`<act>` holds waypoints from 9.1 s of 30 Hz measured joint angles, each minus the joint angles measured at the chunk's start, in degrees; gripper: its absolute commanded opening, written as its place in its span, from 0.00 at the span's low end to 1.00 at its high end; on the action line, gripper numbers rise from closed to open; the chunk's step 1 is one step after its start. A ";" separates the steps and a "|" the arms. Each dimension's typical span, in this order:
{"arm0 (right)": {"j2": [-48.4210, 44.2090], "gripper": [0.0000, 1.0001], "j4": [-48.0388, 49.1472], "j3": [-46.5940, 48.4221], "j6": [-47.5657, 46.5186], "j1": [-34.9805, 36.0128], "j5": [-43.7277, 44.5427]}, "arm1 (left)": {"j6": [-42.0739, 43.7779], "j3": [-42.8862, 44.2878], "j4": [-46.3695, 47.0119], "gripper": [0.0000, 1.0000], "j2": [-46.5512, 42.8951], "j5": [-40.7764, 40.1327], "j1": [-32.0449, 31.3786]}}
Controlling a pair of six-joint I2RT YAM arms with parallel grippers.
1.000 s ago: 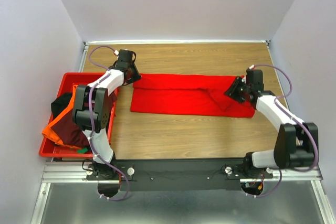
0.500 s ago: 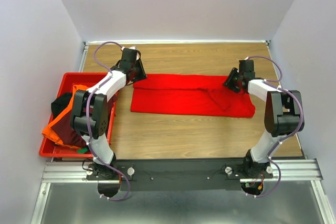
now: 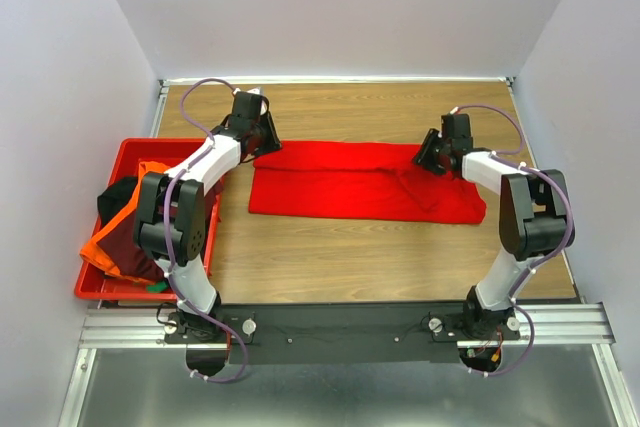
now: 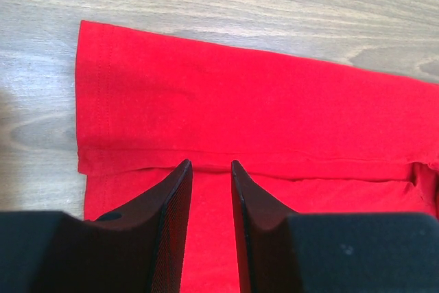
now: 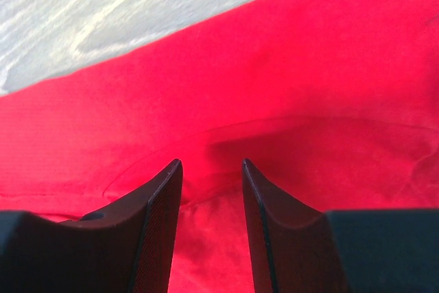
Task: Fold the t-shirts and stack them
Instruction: Fold the tshirt
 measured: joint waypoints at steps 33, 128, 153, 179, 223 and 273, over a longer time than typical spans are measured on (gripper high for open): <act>-6.54 0.20 0.00 -6.03 0.02 6.75 -2.45 | 0.22 -0.96 0.37 0.36 0.00 0.04 0.00; -19.56 0.21 -2.67 -19.50 4.20 16.81 -5.95 | 0.17 -3.04 0.98 0.39 -0.15 0.28 -2.03; -36.39 0.46 -26.40 -22.82 14.43 16.76 17.38 | 1.90 -1.46 6.36 0.57 5.40 7.48 -27.89; -29.22 0.44 -21.84 -26.12 22.51 16.24 23.96 | 1.70 9.49 5.31 0.57 16.79 12.57 -32.96; -40.24 0.00 -36.20 -19.30 21.46 16.02 27.71 | 2.10 10.56 2.49 0.53 17.53 11.08 -32.96; 1.53 0.00 -20.87 14.01 6.40 16.00 21.40 | 3.65 5.53 0.85 0.53 8.37 8.70 -22.73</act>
